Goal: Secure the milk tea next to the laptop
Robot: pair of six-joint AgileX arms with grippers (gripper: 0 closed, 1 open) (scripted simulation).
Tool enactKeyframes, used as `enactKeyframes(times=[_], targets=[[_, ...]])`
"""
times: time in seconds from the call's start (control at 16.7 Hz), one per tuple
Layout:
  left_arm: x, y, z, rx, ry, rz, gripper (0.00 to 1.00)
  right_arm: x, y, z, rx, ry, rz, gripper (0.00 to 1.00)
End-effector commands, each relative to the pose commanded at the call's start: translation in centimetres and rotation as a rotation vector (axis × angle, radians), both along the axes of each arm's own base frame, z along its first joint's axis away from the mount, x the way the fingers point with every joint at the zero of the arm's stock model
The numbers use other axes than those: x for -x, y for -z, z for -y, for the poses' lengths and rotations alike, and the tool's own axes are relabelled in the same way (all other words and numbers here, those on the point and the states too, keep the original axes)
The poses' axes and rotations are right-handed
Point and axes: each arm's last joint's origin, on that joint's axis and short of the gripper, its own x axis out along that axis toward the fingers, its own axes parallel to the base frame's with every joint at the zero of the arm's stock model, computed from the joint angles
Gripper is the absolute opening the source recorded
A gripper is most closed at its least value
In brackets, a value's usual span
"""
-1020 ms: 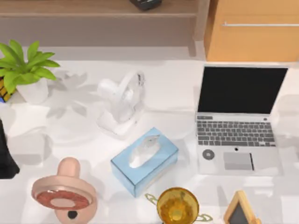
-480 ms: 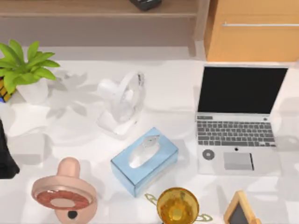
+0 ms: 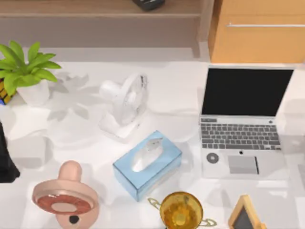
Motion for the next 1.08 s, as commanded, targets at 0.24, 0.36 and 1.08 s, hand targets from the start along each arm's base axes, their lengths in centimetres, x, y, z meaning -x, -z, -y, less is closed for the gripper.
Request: enactKeyframes(times=[0.24, 0.36, 1.08], targets=[[0.00, 0.00, 0.00, 0.000, 0.000, 0.000, 1.00, 0.25, 0.60, -0.07, 0.002, 0.000, -0.038, 0.00], [0.00, 0.00, 0.00, 0.000, 0.000, 0.000, 1.00, 0.25, 0.60, -0.07, 0.002, 0.000, -0.038, 0.08], [0.00, 0.00, 0.00, 0.000, 0.000, 0.000, 1.00, 0.25, 0.60, -0.07, 0.002, 0.000, -0.038, 0.98]])
